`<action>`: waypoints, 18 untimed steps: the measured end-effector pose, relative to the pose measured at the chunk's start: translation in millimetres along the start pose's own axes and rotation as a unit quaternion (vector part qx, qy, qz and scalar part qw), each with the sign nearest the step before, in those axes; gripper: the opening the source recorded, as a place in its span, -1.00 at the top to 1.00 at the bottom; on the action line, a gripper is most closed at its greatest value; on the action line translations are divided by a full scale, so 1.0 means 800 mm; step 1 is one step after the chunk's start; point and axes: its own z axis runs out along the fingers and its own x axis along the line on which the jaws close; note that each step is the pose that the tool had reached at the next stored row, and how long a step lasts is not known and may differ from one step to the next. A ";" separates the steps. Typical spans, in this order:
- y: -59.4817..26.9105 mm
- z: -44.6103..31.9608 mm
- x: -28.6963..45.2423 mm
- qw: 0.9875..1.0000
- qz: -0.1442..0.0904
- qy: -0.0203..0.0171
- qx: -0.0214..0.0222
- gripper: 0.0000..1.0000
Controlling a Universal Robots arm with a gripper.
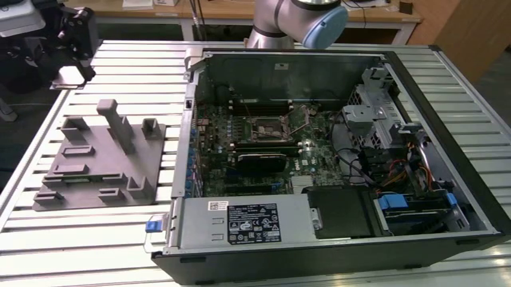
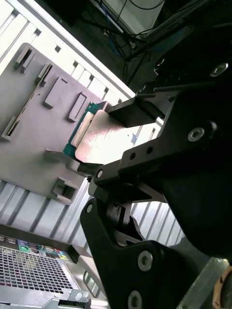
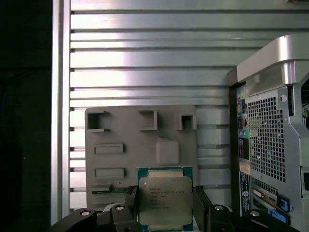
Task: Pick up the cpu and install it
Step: 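Pick up the cpu and move it towards the insertion slot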
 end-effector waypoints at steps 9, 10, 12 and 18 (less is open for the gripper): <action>0.000 0.0002 -0.0091 1.000 0.000 0.000 0.000 -0.08; 0.000 0.0002 -0.0102 1.000 0.000 0.000 0.000 -0.08; 0.000 0.0002 -0.0123 1.000 0.000 0.000 0.000 -0.08; 0.001 0.0003 -0.0185 1.000 0.000 0.000 0.000 -0.08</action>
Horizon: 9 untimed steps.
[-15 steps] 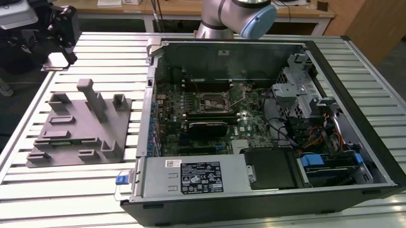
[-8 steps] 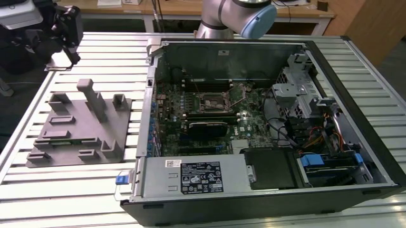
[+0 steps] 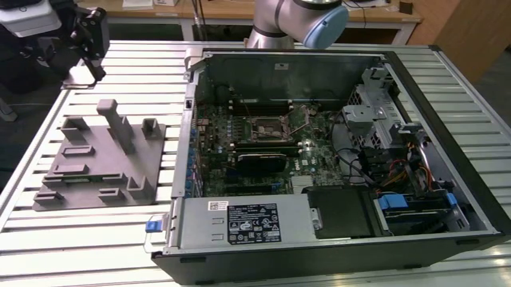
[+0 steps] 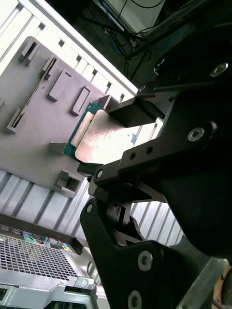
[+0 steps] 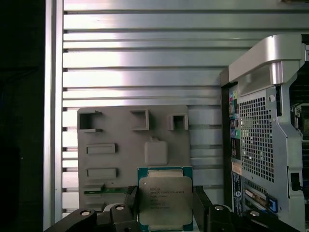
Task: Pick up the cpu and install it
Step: 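Pick up the cpu and move it towards the insertion slot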
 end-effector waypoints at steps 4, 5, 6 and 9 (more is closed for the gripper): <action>0.000 0.0001 -0.0040 1.000 0.000 0.000 0.000 -0.08; 0.000 0.0001 -0.0050 1.000 0.000 0.000 0.000 -0.08; 0.000 0.0002 -0.0061 1.000 0.000 0.000 0.000 -0.08; 0.000 0.0002 -0.0092 1.000 0.000 0.000 0.000 -0.08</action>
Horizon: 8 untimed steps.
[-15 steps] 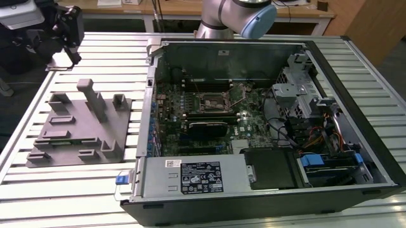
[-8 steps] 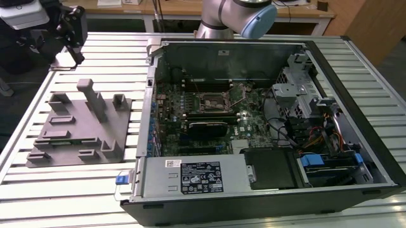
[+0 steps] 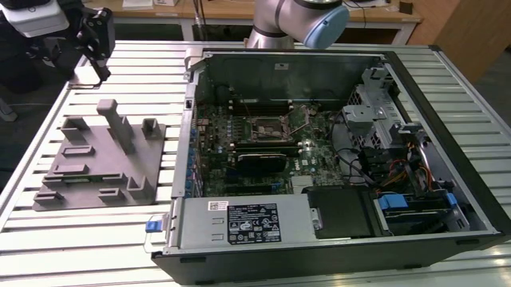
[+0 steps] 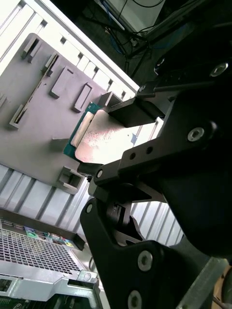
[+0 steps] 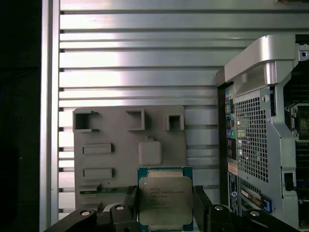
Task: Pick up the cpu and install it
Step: 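Pick up the cpu and move it towards the insertion slot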
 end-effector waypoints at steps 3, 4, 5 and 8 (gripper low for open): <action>0.000 0.0001 -0.0031 1.000 0.000 0.000 0.000 -0.08; 0.000 0.0001 -0.0042 1.000 0.000 0.000 0.000 -0.08; 0.000 0.0001 -0.0052 1.000 0.000 0.000 0.000 -0.08; 0.000 0.0002 -0.0083 1.000 0.000 0.000 0.000 -0.08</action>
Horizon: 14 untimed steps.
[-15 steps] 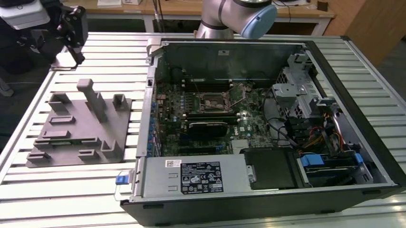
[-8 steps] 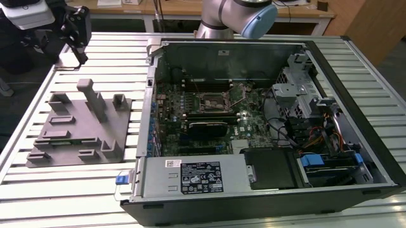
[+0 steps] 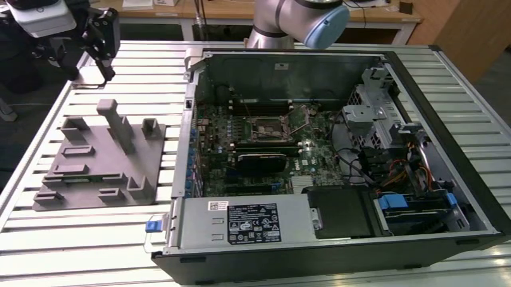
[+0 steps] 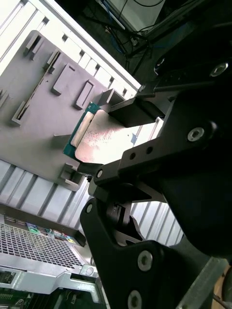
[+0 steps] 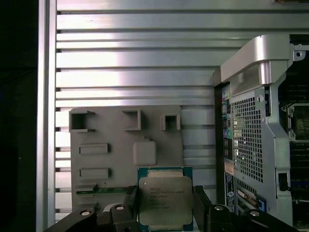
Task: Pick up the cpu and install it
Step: 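Pick up the cpu and move it towards the insertion slot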
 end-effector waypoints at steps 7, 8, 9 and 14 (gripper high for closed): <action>0.000 0.0000 -0.0071 1.000 0.000 0.000 0.000 -0.08; 0.000 0.0001 -0.0081 1.000 0.000 0.000 0.000 -0.08; 0.000 0.0001 -0.0091 1.000 0.000 0.000 0.000 -0.08; 0.000 0.0003 -0.0142 1.000 0.000 0.000 0.000 -0.08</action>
